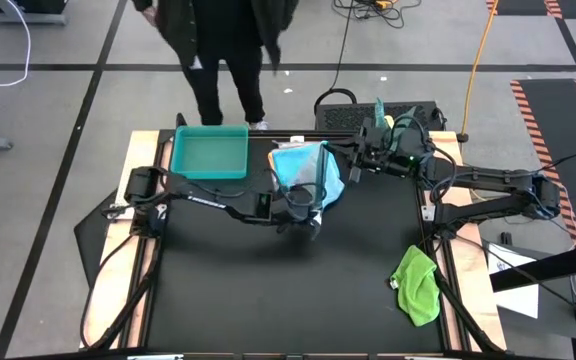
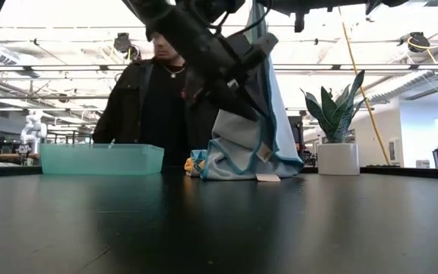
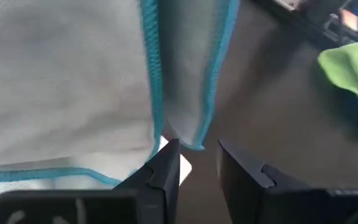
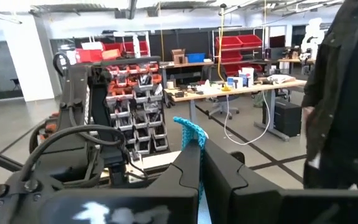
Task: Fold microfiber towels
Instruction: Fold the light blue microfiber towel
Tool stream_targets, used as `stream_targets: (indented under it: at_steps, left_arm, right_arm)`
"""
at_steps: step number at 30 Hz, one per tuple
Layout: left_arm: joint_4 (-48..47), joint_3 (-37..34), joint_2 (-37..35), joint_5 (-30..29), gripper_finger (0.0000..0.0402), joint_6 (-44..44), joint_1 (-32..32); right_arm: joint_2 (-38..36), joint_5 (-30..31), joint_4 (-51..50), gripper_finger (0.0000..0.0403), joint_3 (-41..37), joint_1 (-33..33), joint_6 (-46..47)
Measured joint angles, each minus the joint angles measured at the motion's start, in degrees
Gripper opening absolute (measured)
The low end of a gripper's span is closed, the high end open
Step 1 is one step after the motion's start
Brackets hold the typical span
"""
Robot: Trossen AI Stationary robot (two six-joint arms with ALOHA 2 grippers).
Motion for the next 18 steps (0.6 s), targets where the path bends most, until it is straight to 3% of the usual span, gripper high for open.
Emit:
stream_targets:
  at_steps: [10,18]
  left_arm:
    - [1.97,-0.13,2.93,-6.50,0.0120,-0.47,2.44]
    - [3.92,-0.04,3.35,-9.18,0.0120,-0.90,2.78]
  right_arm:
    - [0.00,0.16,-0.34,0.0000,0.00,-1.30,-0.60]
    - [0.28,7.81,1.70,0.0000,0.00,-1.19,-4.89]
